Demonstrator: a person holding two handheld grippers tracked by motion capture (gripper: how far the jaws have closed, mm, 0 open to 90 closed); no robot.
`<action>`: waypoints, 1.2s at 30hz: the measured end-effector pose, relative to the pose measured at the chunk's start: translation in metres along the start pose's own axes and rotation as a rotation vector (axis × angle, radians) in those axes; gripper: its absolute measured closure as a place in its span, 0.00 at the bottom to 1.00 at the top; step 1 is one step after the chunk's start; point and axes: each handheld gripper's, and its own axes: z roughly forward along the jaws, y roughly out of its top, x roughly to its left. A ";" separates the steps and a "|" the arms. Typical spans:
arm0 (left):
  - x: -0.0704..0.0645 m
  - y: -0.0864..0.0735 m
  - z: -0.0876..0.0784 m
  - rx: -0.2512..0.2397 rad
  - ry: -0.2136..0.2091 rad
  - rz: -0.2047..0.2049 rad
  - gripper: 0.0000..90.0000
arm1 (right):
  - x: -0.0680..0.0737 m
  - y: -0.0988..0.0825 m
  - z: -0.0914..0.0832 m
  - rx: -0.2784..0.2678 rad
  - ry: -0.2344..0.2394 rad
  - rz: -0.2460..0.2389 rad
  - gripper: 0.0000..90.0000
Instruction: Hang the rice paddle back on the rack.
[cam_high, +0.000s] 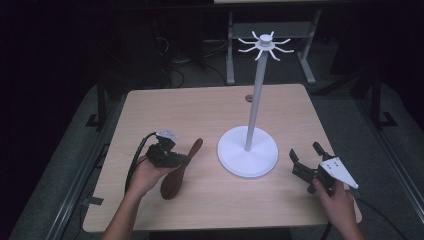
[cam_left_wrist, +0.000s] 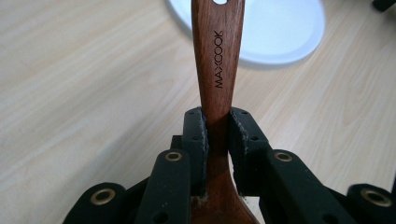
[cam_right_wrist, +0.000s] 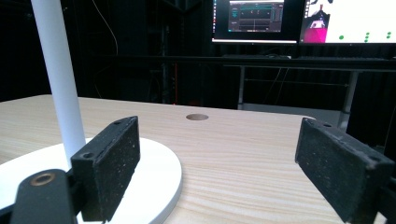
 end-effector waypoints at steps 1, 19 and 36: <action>0.000 -0.001 -0.003 -0.027 -0.004 -0.004 0.86 | 0.000 0.000 0.000 0.000 0.000 0.001 0.15; 0.002 -0.006 -0.030 -0.288 -0.076 0.057 0.86 | 0.000 0.000 0.000 0.000 0.000 -0.001 0.15; 0.000 0.000 -0.043 -0.371 -0.079 0.105 0.86 | 0.000 0.000 0.000 0.000 -0.001 0.002 0.15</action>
